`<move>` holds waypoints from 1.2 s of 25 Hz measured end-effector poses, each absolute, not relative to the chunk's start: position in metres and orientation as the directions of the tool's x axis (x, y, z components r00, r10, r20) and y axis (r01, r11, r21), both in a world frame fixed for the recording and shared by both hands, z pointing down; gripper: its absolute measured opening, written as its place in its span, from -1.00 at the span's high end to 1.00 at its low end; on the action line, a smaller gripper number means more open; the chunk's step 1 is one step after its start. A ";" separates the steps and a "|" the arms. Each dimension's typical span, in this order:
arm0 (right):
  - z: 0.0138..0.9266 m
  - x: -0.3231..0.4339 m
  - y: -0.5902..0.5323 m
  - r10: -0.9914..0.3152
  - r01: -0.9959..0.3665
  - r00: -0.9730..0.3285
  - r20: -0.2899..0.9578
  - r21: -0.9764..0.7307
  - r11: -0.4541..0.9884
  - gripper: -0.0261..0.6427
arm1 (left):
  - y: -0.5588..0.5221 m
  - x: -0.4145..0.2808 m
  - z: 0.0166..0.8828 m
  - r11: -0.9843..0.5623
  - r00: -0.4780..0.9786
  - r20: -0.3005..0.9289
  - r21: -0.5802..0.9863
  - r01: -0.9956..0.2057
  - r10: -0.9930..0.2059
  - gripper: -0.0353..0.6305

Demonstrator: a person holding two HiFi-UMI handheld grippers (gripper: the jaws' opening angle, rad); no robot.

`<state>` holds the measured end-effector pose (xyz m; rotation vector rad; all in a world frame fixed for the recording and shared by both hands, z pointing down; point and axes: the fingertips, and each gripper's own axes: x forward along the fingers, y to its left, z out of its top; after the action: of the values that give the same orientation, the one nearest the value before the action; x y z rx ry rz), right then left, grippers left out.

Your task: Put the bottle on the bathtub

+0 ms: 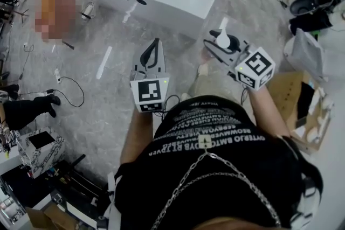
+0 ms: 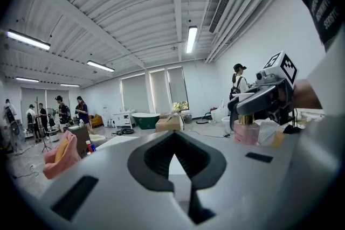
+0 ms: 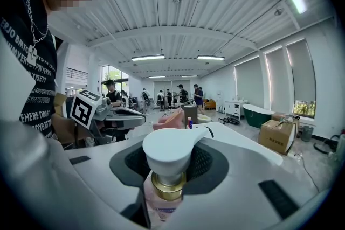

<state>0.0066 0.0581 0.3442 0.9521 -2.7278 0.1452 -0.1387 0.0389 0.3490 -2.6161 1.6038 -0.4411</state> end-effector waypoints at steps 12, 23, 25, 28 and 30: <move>0.353 0.006 0.009 -0.567 -0.589 -0.785 0.250 -0.014 0.808 0.55 | -0.003 -0.140 0.350 -0.424 0.384 0.227 -0.166 -0.891 -0.895 0.90; 0.350 0.014 -0.072 -0.559 -0.581 -0.786 0.262 -0.008 0.814 0.55 | -0.078 -0.128 0.343 -0.417 0.373 0.231 -0.181 -0.891 -0.898 0.90; 0.348 0.015 -0.084 -0.557 -0.578 -0.791 0.253 -0.009 0.816 0.55 | -0.090 -0.123 0.341 -0.425 0.380 0.233 -0.191 -0.885 -0.895 0.90; 0.348 0.018 -0.100 -0.561 -0.583 -0.789 0.252 -0.018 0.812 0.55 | -0.106 -0.112 0.341 -0.432 0.388 0.239 -0.170 -0.886 -0.890 0.90; 0.347 0.021 -0.109 -0.556 -0.580 -0.789 0.263 -0.018 0.814 0.55 | -0.117 -0.109 0.337 -0.431 0.387 0.235 -0.178 -0.885 -0.892 0.90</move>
<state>0.0213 -0.1091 0.3474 0.8767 -2.7536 0.1432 -0.1085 -0.1168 0.3371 -2.5965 1.6633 -0.4628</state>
